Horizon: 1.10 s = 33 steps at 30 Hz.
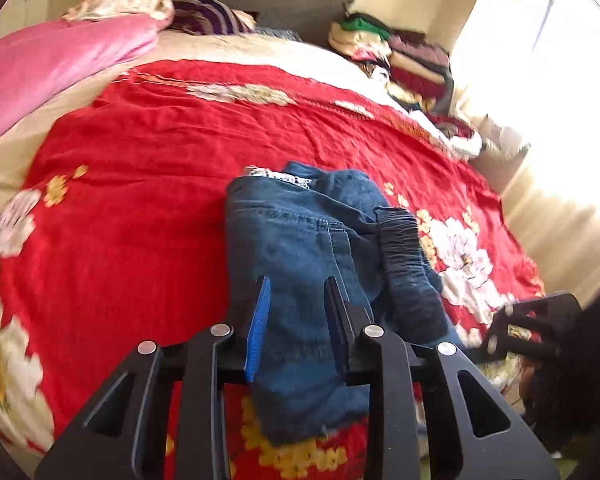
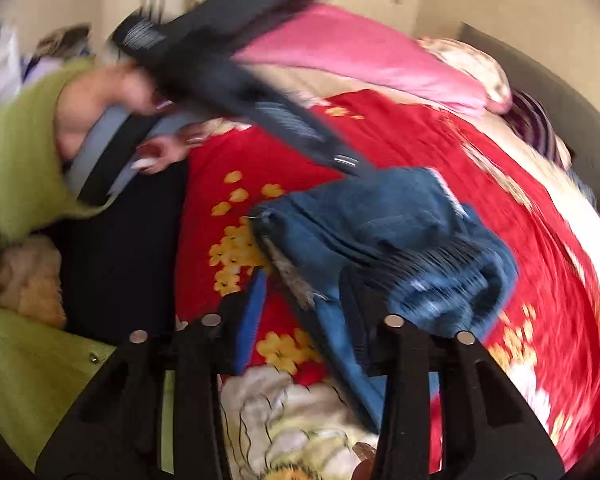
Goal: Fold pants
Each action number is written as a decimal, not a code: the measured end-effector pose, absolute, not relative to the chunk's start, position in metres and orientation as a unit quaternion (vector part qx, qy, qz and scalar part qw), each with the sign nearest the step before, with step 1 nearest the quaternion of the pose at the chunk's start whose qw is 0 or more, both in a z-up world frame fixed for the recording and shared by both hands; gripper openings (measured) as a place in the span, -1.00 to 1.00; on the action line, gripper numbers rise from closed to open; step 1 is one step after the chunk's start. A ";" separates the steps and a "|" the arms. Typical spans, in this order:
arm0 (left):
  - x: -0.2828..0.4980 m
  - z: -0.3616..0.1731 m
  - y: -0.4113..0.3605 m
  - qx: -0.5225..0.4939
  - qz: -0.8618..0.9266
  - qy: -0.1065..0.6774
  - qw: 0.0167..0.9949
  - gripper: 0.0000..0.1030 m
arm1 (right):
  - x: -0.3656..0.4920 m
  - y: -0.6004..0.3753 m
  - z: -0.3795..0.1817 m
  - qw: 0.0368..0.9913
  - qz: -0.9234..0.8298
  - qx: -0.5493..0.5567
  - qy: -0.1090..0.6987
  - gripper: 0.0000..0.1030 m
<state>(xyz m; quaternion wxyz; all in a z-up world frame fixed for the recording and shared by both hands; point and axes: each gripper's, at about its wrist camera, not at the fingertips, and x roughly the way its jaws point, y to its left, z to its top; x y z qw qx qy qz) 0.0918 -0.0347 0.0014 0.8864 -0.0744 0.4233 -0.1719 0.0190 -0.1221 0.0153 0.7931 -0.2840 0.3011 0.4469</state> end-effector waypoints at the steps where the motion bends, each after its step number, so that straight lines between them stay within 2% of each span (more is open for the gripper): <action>1: 0.100 -0.002 -0.038 -0.069 -0.172 0.433 0.882 -0.50 | 0.017 -0.116 0.014 0.792 0.447 -0.294 0.294 -0.42; 4: 0.118 -0.013 -0.041 -0.062 -0.167 0.450 0.875 -0.50 | 0.025 -0.099 0.005 0.795 0.428 -0.326 0.278 -0.46; 5: 0.123 -0.017 -0.042 -0.061 -0.164 0.453 0.874 -0.50 | 0.030 -0.096 0.002 0.795 0.427 -0.328 0.280 -0.58; 6: 0.124 -0.020 -0.042 -0.062 -0.162 0.454 0.874 -0.49 | 0.035 -0.094 -0.002 0.789 0.435 -0.319 0.293 -0.89; 8: 0.126 -0.026 -0.041 -0.062 -0.159 0.455 0.874 -0.47 | 0.037 -0.097 -0.004 0.778 0.454 -0.300 0.315 -0.93; 14: 0.125 -0.031 -0.041 -0.070 -0.161 0.444 0.879 -0.46 | 0.030 -0.111 -0.024 0.777 0.450 -0.287 0.333 -0.93; 17: 0.122 -0.031 -0.042 -0.064 -0.157 0.436 0.884 -0.46 | 0.027 -0.109 -0.028 0.785 0.446 -0.277 0.330 -0.84; 22: 0.112 -0.023 -0.045 -0.053 -0.148 0.422 0.893 -0.36 | 0.026 -0.115 -0.010 0.785 0.457 -0.237 0.344 -0.66; 29: 0.097 -0.013 -0.047 -0.042 -0.141 0.409 0.901 -0.21 | 0.017 -0.127 0.014 0.793 0.466 -0.207 0.333 -0.60; 31: 0.093 -0.011 -0.047 -0.041 -0.140 0.407 0.902 -0.17 | 0.015 -0.130 0.019 0.795 0.468 -0.201 0.331 -0.49; 33: 0.090 -0.010 -0.048 -0.039 -0.139 0.405 0.903 -0.16 | 0.011 -0.132 0.025 0.797 0.469 -0.196 0.325 -0.47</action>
